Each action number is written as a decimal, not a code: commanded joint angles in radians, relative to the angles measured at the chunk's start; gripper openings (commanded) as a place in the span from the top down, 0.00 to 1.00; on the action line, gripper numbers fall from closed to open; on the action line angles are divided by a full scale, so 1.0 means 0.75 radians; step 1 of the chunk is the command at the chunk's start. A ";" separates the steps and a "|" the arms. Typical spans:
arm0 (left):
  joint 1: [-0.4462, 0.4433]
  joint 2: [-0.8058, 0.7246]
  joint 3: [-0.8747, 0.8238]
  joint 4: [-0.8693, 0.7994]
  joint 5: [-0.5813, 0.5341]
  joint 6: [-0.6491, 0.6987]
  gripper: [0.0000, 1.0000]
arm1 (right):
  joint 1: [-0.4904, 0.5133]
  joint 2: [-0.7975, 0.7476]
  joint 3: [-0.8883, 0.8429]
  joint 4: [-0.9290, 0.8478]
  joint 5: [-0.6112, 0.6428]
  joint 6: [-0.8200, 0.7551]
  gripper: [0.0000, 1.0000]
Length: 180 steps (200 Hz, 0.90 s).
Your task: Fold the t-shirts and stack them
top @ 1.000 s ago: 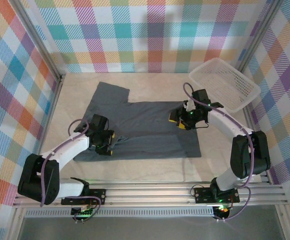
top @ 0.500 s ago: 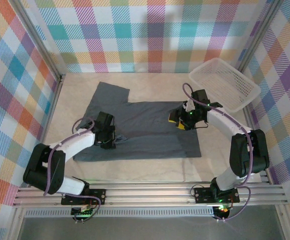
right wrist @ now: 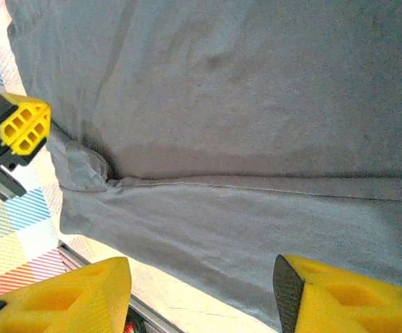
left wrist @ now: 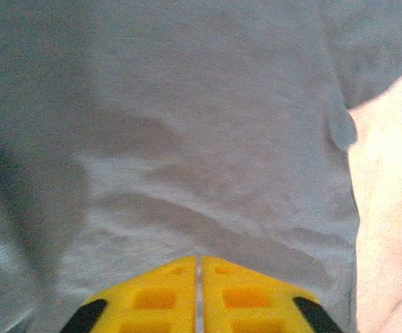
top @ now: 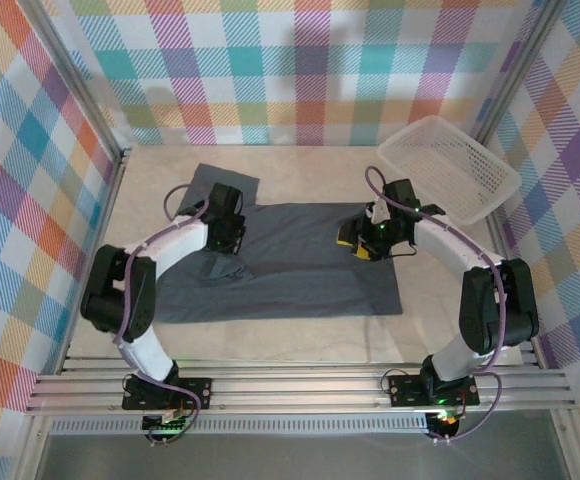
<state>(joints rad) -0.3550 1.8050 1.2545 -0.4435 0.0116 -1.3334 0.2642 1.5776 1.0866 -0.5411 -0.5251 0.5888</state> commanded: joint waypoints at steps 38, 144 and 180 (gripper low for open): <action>0.021 -0.179 -0.005 -0.466 -0.005 -0.022 0.57 | -0.011 0.006 0.005 -0.026 -0.027 -0.037 0.43; 0.253 0.140 0.217 -0.789 0.078 0.819 0.55 | -0.011 0.137 0.149 -0.059 -0.175 -0.159 0.44; 0.264 0.154 0.244 -0.841 0.099 0.524 0.57 | -0.009 0.134 0.117 -0.024 -0.171 -0.123 0.45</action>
<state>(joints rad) -0.1604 1.9205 1.4292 -1.0077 0.0525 -0.8257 0.2615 1.6722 1.1774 -0.5613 -0.6228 0.5076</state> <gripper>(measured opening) 0.429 0.556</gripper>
